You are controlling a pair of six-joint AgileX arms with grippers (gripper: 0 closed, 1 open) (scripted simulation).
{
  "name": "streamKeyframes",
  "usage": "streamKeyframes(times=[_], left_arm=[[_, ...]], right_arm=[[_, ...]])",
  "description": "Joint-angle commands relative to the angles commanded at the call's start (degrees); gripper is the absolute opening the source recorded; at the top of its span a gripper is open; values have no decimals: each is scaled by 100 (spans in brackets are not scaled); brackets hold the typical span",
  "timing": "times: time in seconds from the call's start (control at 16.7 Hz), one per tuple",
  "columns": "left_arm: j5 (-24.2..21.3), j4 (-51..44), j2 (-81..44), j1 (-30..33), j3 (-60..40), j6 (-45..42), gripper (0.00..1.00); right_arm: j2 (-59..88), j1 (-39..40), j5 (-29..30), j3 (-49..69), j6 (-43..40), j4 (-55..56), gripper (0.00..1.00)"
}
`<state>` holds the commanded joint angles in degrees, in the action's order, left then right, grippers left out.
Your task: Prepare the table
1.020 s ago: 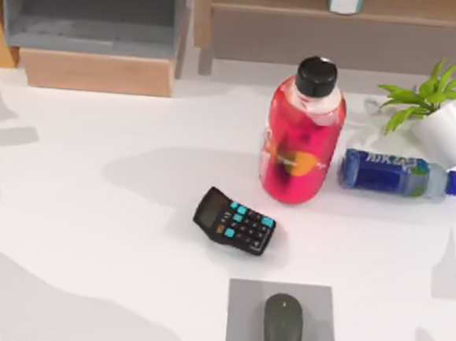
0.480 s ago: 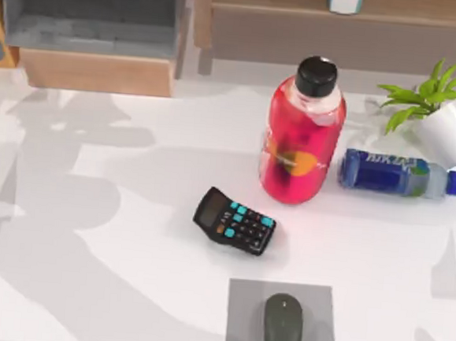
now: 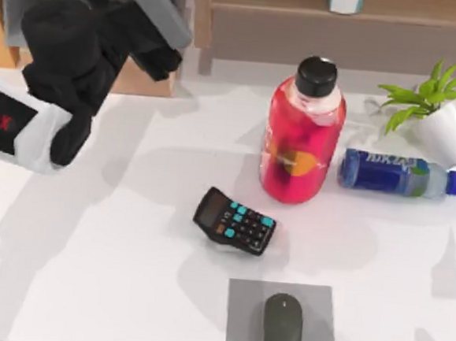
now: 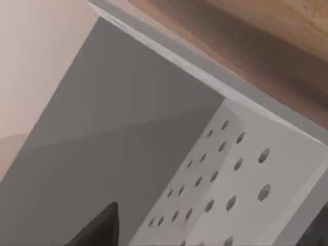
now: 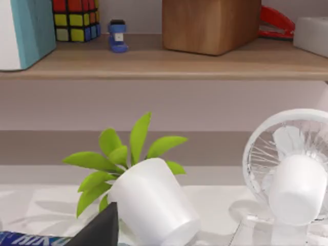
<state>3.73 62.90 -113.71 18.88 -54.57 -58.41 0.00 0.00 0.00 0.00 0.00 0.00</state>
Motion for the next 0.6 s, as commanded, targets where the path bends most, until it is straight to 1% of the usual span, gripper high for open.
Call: streamKeyframes(times=[0.12,0.3,0.42,0.6], left_arm=[[614,-238,40,703,-384,723,100],[1532,-692,-94,1528,-1307,1835,100],[2103,-1070,-345,1957,-2035,2565,100],[2838,-1728,-946,2428,-3182,3598,100]], right_arm=[[0,0,0,0,0,0,100],[0,0,0,0,0,0,100],[0,0,0,0,0,0,100],[0,0,0,0,0,0,100]])
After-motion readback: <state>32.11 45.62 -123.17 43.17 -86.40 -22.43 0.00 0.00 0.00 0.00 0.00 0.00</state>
